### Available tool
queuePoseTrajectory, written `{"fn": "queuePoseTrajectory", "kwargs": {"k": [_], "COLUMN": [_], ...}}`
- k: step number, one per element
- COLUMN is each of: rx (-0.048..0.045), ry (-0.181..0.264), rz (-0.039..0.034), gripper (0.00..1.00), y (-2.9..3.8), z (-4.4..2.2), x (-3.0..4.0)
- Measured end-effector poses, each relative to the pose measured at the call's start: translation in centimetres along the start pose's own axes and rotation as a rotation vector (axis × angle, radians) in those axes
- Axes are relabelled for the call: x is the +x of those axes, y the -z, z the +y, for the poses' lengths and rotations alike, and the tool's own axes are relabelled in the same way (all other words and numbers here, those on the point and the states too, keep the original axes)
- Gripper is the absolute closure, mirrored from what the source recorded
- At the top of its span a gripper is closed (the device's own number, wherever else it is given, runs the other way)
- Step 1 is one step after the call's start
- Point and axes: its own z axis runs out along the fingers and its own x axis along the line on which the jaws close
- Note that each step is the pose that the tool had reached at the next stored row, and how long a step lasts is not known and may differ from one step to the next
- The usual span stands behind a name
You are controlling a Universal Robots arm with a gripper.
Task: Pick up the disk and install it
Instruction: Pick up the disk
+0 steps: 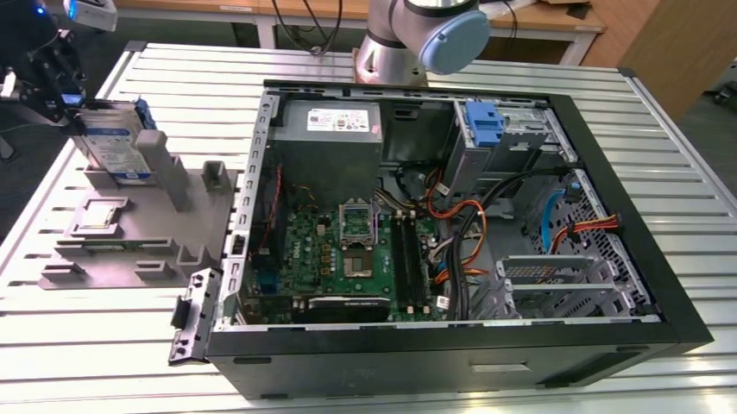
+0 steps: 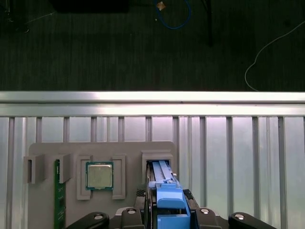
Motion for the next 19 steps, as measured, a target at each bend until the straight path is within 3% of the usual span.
{"fn": "queuePoseTrajectory", "kwargs": {"k": [5, 6, 19], "rx": [-0.0001, -0.0001, 0.0000], "ry": [0.000, 0.000, 0.000], "rz": [0.0001, 0.0001, 0.0001], "gripper": [0.59, 0.63, 0.63], "y": [0.01, 0.00, 0.02], "z": [-0.01, -0.01, -0.04], "x": [0.00, 0.00, 0.00]}}
